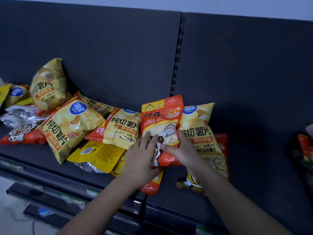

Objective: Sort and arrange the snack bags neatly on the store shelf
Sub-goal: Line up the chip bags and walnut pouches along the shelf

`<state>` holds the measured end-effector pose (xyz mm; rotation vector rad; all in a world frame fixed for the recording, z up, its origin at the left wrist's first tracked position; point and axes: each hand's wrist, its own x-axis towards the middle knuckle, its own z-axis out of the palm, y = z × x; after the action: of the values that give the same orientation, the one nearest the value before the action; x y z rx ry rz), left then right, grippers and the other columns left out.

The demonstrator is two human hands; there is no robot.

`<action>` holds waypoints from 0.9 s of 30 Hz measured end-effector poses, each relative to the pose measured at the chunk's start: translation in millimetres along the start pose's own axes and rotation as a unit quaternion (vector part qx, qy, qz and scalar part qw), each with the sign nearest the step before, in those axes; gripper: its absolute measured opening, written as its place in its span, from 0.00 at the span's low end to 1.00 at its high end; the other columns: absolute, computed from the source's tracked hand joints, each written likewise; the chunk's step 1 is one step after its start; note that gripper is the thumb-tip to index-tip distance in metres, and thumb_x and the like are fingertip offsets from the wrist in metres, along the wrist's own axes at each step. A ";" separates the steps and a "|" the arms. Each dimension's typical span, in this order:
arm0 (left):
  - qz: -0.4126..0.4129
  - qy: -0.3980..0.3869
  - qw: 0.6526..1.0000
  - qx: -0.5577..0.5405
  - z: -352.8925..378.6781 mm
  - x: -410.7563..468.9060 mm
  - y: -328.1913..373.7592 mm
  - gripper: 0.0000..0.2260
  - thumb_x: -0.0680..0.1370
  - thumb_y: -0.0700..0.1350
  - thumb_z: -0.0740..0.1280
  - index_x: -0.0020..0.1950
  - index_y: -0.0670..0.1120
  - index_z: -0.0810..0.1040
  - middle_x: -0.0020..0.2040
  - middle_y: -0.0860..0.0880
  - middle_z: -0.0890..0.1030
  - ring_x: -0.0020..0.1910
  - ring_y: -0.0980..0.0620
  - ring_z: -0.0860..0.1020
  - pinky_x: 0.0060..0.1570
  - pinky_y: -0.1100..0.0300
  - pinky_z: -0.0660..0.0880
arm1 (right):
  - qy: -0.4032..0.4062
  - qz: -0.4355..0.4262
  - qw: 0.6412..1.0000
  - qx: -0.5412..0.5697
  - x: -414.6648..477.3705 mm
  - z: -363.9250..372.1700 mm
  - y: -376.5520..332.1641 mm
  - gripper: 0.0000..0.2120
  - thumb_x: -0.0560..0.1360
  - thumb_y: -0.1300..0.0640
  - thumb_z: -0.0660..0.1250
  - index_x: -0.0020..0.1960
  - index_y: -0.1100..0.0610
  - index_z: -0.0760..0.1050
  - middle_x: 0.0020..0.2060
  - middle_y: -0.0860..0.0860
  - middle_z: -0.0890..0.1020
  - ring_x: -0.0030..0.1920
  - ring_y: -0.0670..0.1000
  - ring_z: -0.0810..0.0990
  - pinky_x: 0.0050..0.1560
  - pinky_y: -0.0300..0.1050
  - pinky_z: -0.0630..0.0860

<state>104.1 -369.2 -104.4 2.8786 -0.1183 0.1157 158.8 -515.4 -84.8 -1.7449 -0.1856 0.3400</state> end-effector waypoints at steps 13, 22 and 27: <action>0.043 0.006 0.842 -0.538 -25.5 16.4 83.8 0.21 0.73 0.63 0.66 0.62 0.54 0.74 0.54 0.58 0.82 0.54 0.61 0.79 0.56 0.54 0.77 | 0.152 -0.084 0.979 0.107 -82.8 -93.1 -25.7 0.26 0.67 0.57 0.73 0.63 0.47 0.72 0.48 0.45 0.84 0.46 0.46 0.84 0.38 0.38 0.80; 0.187 -0.034 0.941 -0.278 34.2 24.8 134.4 0.25 0.77 0.66 0.52 0.57 0.49 0.76 0.51 0.53 0.80 0.51 0.56 0.77 0.51 0.54 0.74 | 0.230 -0.025 0.969 0.088 -138.7 -168.7 16.8 0.21 0.69 0.61 0.71 0.58 0.43 0.73 0.46 0.44 0.84 0.42 0.44 0.84 0.33 0.35 0.78; 0.141 0.010 0.984 -0.106 64.4 20.1 113.9 0.34 0.75 0.67 0.42 0.74 0.49 0.60 0.70 0.53 0.66 0.70 0.54 0.63 0.70 0.55 0.59 | 0.208 0.036 0.972 0.107 -131.3 -174.6 41.4 0.21 0.69 0.59 0.72 0.60 0.48 0.74 0.47 0.47 0.85 0.43 0.45 0.84 0.34 0.35 0.78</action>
<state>118.1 -497.1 -136.0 2.6306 -0.5043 0.1748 89.5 -726.6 -79.1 -1.5723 0.2121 0.0376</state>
